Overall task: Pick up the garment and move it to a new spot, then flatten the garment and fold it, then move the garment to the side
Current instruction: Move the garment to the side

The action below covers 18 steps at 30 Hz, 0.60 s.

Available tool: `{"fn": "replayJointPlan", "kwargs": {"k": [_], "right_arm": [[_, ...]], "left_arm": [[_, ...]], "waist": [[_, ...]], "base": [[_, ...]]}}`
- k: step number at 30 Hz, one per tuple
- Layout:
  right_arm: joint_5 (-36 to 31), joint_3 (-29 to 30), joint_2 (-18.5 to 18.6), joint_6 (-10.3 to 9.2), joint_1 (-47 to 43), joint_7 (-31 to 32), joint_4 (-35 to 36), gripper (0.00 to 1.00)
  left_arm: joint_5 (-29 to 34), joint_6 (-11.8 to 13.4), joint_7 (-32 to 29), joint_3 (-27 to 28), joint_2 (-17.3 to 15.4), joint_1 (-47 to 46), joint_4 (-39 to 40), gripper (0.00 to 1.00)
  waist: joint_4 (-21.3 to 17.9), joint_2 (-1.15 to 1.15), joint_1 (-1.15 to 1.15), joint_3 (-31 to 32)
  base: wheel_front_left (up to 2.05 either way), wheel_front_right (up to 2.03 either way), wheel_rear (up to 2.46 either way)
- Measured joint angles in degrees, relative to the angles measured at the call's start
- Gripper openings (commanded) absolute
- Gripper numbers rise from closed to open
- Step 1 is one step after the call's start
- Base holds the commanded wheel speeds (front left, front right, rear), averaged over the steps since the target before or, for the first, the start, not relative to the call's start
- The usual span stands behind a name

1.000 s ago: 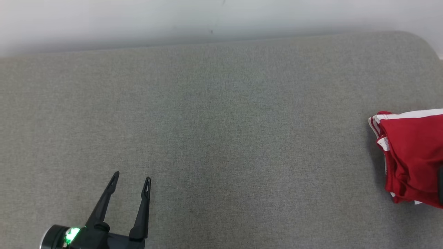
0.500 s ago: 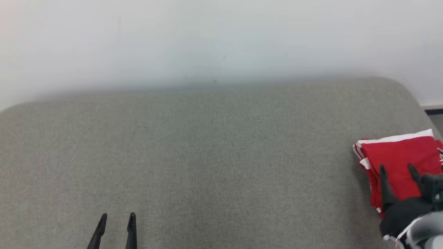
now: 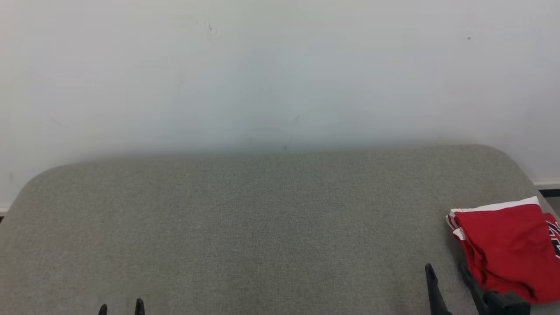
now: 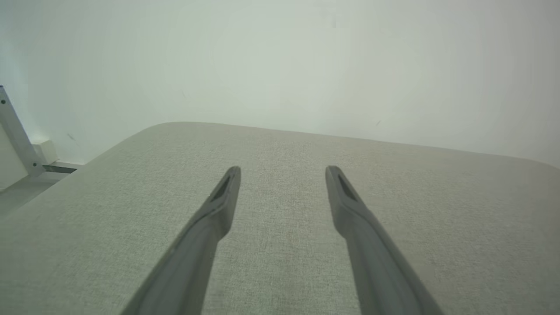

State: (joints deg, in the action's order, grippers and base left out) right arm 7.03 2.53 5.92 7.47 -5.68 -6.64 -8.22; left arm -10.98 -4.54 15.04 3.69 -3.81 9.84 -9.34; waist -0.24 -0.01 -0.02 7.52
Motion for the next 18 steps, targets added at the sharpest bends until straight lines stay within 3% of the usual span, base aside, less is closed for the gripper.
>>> {"fn": "replayJointPlan", "kwargs": {"k": [11, 18], "right_arm": [[-0.57, -0.49, -2.25, 0.00, -1.85, -2.49, -4.27, 1.00], [-1.07, -0.10, -2.70, 0.00, -2.11, -2.97, -5.25, 1.00]], "left_arm": [[1.85, -1.40, 0.00, 1.14, 0.23, 2.83, -0.43, 1.00], [2.10, -1.79, 0.00, 1.09, 0.46, 3.26, -0.24, 1.00]], "waist": [[2.91, 0.00, 0.01, 2.39], [2.53, 0.00, 0.02, 2.39]], "base": [[0.00, 0.00, 0.00], [0.00, 0.00, 0.00]]}}
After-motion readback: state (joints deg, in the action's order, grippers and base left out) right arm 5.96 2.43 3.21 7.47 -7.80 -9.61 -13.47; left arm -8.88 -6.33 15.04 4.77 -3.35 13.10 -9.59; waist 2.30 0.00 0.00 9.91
